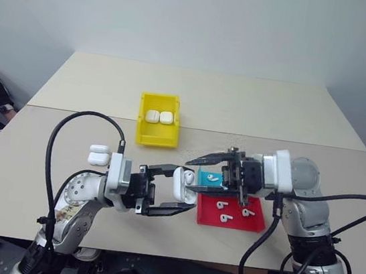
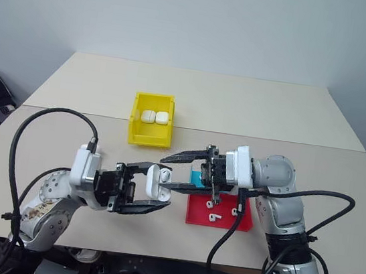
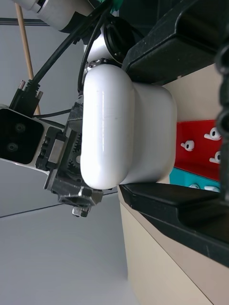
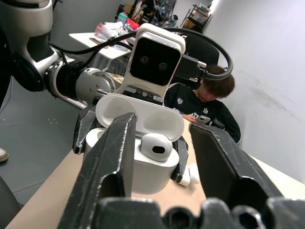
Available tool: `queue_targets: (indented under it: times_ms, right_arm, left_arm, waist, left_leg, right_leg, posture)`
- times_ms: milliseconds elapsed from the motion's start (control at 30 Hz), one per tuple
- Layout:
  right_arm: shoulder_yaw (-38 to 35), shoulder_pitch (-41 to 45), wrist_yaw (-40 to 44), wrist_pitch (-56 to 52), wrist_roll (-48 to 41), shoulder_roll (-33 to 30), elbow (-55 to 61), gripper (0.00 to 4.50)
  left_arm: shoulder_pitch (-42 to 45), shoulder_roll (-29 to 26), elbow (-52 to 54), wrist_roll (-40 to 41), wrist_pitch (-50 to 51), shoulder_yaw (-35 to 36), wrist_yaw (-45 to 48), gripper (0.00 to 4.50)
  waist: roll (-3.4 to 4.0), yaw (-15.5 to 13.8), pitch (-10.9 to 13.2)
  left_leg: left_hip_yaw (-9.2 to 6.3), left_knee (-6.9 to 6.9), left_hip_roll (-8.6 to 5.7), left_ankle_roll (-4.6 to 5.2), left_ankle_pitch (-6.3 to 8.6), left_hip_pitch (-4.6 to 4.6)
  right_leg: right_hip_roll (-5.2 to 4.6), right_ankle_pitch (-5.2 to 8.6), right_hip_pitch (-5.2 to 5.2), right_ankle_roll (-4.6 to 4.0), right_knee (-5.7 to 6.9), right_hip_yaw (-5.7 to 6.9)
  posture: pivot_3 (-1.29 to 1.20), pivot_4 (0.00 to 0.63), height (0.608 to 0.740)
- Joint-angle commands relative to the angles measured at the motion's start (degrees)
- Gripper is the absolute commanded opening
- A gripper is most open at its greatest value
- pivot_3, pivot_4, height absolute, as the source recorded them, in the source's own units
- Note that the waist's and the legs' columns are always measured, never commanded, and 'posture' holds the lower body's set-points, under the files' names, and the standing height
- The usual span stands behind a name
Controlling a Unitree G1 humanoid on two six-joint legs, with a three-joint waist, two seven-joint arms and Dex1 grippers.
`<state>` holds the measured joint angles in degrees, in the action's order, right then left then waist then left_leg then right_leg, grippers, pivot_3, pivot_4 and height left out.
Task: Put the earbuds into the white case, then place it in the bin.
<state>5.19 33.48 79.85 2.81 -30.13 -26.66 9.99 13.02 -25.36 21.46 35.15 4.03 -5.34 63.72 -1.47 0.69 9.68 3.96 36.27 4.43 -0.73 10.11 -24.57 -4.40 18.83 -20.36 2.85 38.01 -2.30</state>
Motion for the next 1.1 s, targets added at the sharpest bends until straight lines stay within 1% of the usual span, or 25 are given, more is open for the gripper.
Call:
queue_targets:
  times_ms: [33,100,167,300,367,467,567,733,867,1000,1100]
  right_arm:
    - [-0.91,0.38,0.29,1.14,-0.22,-1.43,1.04,2.27]
    - [-3.8,1.43,-0.25,-1.96,-2.69,-4.45,1.96,2.27]
    - [-4.84,2.45,0.04,-5.57,-1.9,-9.81,1.77,2.27]
    - [-2.34,5.21,1.22,-5.84,8.09,-20.28,-3.83,2.27]
    - [-0.42,6.72,2.6,-6.18,11.04,-23.3,-5.99,2.27]
    - [6.17,12.47,3.65,-9.16,20.43,-26.17,-11.98,2.27]
    - [11.98,17.28,5.02,-6.8,28.24,-26.0,-18.07,2.27]
    - [19.18,23.64,8.12,4.11,36.87,-23.44,-29.44,2.27]
    - [22.42,27.29,10.09,11.15,40.5,-20.78,-37.74,2.27]
    - [24.59,30.19,10.54,15.19,43.8,-18.16,-44.45,2.27]
    - [25.3,31.2,10.98,17.37,44.58,-16.85,-47.9,2.27]
  left_arm:
    - [0.28,0.33,1.15,0.21,-0.56,0.62,-0.75,2.81]
    - [-0.51,-0.48,0.03,-1.03,-1.73,1.15,0.02,2.81]
    - [-1.39,-1.34,-0.93,-2.44,-2.37,1.72,0.09,2.81]
    - [-3.27,-2.9,-3.93,-5.38,-5.78,3.08,0.69,2.81]
    - [-3.87,-3.16,-4.34,-5.96,-6.56,3.38,0.6,2.81]
    - [-5.13,-3.41,-3.76,-6.46,-7.2,3.57,0.21,2.81]
    - [-6.16,-3.23,-3.22,-7.25,-7.75,3.16,-0.36,2.81]
    - [-7.81,-2.34,-2.06,-8.91,-8.42,2.07,-2.5,2.81]
    - [-8.93,-2.42,-1.55,-9.83,-8.93,2.66,-4.11,2.81]
    - [-10.55,-2.54,-0.41,-10.38,-9.3,2.52,-5.07,2.81]
    - [-12.08,-2.66,1.26,-10.36,-8.72,2.74,-6.28,2.81]
  waist:
    - [0.0,-0.01,0.0]
    - [0.0,-0.01,0.0]
    - [0.01,-0.16,0.01]
    - [0.02,-0.11,0.01]
    - [0.02,0.03,0.01]
    - [0.02,0.48,0.02]
    - [0.02,0.47,0.02]
    - [0.03,0.13,0.02]
    - [0.03,0.04,0.02]
    - [0.04,0.07,0.03]
    - [0.04,0.08,0.03]
  left_leg:
    - [0.0,0.0,0.0,0.0,0.0,0.0]
    - [0.0,0.0,0.0,0.0,0.0,0.0]
    - [0.01,0.0,-0.01,0.0,0.0,0.0]
    - [0.03,-0.02,0.0,0.0,0.0,0.01]
    - [0.05,-0.04,0.0,0.0,0.0,0.01]
    - [0.16,-0.11,0.0,0.01,0.01,0.0]
    - [0.19,-0.15,0.01,0.01,0.0,0.0]
    - [0.28,-0.22,0.0,0.01,0.01,-0.09]
    - [0.31,-0.23,0.01,0.01,0.0,-0.15]
    - [0.37,-0.22,0.03,0.01,0.0,-0.15]
    - [0.4,-0.23,0.06,0.01,0.0,-0.15]
  right_leg:
    - [0.0,0.0,0.0,0.0,0.0,0.0]
    - [0.0,0.0,0.0,0.0,0.0,0.0]
    - [-0.02,0.0,0.01,0.0,-0.02,0.0]
    - [-0.01,0.0,-0.02,-0.01,-0.04,0.0]
    - [-0.02,0.01,-0.04,-0.01,-0.05,-0.02]
    - [-0.02,0.01,-0.14,-0.01,-0.06,-0.15]
    - [-0.02,0.01,-0.23,-0.01,-0.03,-0.17]
    - [-0.04,0.01,-0.33,-0.01,-0.13,-0.2]
    - [-0.04,0.01,-0.42,-0.02,-0.12,-0.21]
    - [-0.04,0.0,-0.42,-0.02,-0.08,-0.22]
    - [-0.04,0.01,-0.44,-0.02,-0.08,-0.22]
  posture:
    - [0.0,0.15,0.74]
    - [0.0,0.15,0.74]
    - [0.0,0.15,0.74]
    - [0.0,0.15,0.74]
    - [0.0,0.15,0.74]
    - [0.0,0.15,0.74]
    - [0.0,0.15,0.74]
    - [0.0,0.15,0.74]
    - [0.0,0.15,0.74]
    - [0.0,0.15,0.74]
    - [0.0,0.15,0.74]
